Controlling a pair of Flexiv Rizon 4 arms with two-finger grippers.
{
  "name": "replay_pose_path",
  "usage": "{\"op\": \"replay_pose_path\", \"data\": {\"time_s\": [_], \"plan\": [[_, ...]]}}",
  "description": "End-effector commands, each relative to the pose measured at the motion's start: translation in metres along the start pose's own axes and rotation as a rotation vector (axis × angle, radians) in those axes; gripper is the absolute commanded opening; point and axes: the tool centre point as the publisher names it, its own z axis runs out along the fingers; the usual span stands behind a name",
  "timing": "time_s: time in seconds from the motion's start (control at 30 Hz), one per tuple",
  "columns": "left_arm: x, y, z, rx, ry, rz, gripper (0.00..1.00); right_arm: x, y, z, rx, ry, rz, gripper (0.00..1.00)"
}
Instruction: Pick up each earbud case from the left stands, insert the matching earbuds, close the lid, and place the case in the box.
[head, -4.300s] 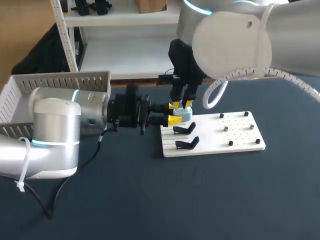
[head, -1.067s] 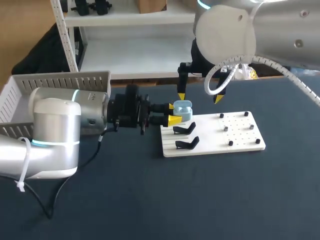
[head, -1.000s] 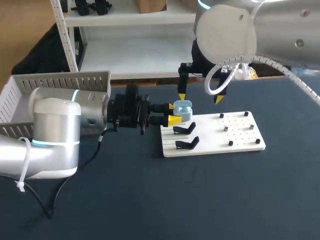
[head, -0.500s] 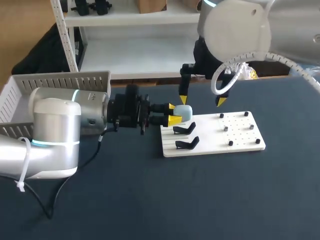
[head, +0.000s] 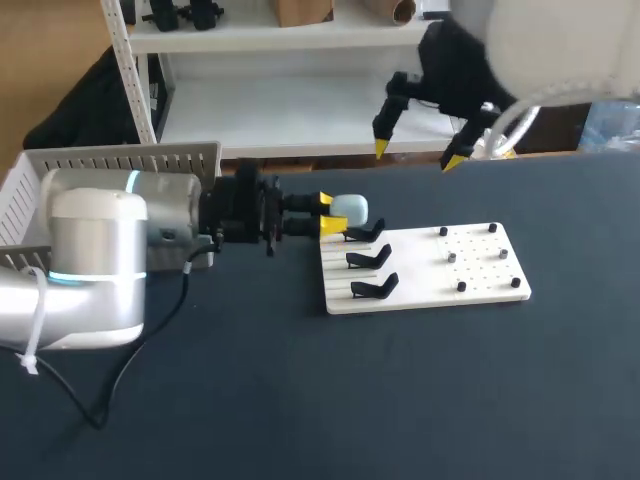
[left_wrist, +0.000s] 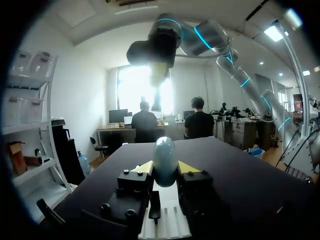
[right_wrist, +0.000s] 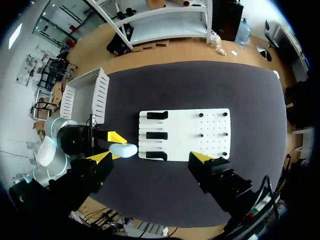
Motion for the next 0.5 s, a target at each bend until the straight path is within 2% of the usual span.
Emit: {"op": "replay_pose_path", "data": {"time_s": [0.03,0.2,0.5], "plan": [[-0.021,-0.010,-0.038,-0.084,0.024,0.025,0.00,0.022,-0.009,-0.011,-0.053,-0.129,0.000,1.00],[-0.034,-0.005,-0.077,-0.167,0.044,0.047,0.00,0.022,-0.009,-0.011,-0.053,-0.129,0.000,1.00],[-0.031,0.005,-0.137,-0.305,0.058,0.015,0.00,0.022,-0.009,-0.011,-0.053,-0.129,0.000,1.00]]}}
